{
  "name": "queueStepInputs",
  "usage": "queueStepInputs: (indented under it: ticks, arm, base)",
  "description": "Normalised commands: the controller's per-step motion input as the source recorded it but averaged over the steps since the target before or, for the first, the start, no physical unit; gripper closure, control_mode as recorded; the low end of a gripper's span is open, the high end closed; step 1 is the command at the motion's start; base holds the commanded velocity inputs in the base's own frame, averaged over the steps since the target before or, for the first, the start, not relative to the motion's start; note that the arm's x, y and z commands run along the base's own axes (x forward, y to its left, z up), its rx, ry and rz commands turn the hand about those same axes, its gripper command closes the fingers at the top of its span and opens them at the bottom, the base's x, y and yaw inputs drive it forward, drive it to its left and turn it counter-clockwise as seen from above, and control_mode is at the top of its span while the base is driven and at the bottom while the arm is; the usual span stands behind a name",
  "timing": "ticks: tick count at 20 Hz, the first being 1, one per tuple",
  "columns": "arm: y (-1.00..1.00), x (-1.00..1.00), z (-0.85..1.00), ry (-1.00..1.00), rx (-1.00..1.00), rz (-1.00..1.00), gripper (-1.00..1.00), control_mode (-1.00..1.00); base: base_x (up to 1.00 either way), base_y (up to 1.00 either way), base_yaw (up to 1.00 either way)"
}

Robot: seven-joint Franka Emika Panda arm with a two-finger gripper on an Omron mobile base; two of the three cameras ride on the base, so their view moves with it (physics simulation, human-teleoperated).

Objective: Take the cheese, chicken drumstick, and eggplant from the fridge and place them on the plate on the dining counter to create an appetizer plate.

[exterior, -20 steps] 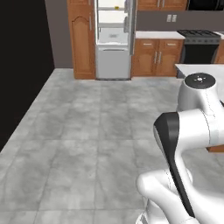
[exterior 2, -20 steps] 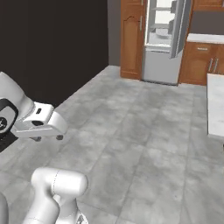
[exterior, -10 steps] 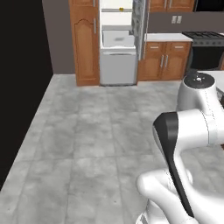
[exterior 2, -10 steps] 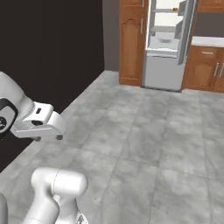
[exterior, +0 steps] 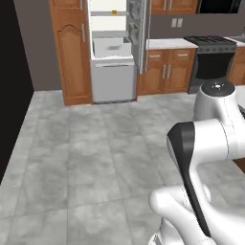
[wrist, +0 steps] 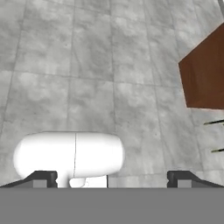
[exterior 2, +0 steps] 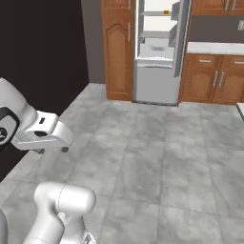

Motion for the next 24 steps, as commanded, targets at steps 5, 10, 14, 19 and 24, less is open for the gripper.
queueStepInputs:
  ticks: [5, 10, 14, 19, 24]
  arm:
    - [0.0, 0.0, 0.0, 0.0, 0.0, 0.0, -1.0, 1.0]
    - [0.0, 0.0, 0.0, 0.0, 0.0, 0.0, -1.0, 1.0]
    - [0.0, 0.0, 0.0, 0.0, 0.0, 0.0, -1.0, 1.0]
    - [0.0, 0.0, 0.0, 0.0, 0.0, 0.0, -1.0, 1.0]
    - [0.0, 0.0, 0.0, 0.0, 0.0, 0.0, -1.0, 1.0]
  base:
    - [1.0, 0.01, -0.16]
    - [1.0, 0.22, -0.09]
    - [1.0, 0.0, -0.07]
    - [1.0, 0.0, -0.04]
    - [1.0, 0.01, -0.02]
